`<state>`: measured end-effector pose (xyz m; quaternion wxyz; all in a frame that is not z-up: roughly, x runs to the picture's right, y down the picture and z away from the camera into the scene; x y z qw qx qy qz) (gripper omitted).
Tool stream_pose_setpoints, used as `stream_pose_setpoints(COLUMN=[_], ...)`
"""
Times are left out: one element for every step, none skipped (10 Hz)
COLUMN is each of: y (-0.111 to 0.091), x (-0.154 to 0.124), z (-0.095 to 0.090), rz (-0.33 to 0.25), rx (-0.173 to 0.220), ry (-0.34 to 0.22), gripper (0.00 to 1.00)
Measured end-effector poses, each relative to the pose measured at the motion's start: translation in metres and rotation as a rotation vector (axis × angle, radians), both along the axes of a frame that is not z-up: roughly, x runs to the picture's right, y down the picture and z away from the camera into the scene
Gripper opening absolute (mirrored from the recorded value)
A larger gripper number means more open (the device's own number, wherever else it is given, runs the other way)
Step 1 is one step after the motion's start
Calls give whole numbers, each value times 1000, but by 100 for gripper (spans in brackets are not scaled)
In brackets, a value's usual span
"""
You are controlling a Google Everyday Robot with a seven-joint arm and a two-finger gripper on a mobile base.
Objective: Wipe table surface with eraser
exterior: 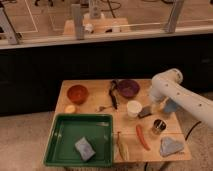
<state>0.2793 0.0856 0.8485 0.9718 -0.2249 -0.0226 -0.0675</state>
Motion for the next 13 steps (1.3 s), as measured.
stream_pose_setpoints(y=[5, 14, 21, 25, 30, 34, 38, 41, 44, 45, 46, 47, 46], x=[4, 9, 12, 14, 15, 16, 18, 20, 18, 16, 15, 16, 17], z=[9, 24, 35, 42, 50, 55, 58, 61, 65, 69, 70, 71, 69], rz=[-21, -44, -60, -74, -86, -89, -94, -97, -102, -105, -98, -94, -91], rx=[-8, -26, -47, -63, -84, -105, -122, -138, -152, -162, -172, -179, -184], ry=[-8, -15, -19, -22, -28, -30, -27, -26, -29, -31, -35, -40, -44], gripper=[80, 80, 80, 80, 80, 80, 80, 80, 79, 73, 65, 53, 45])
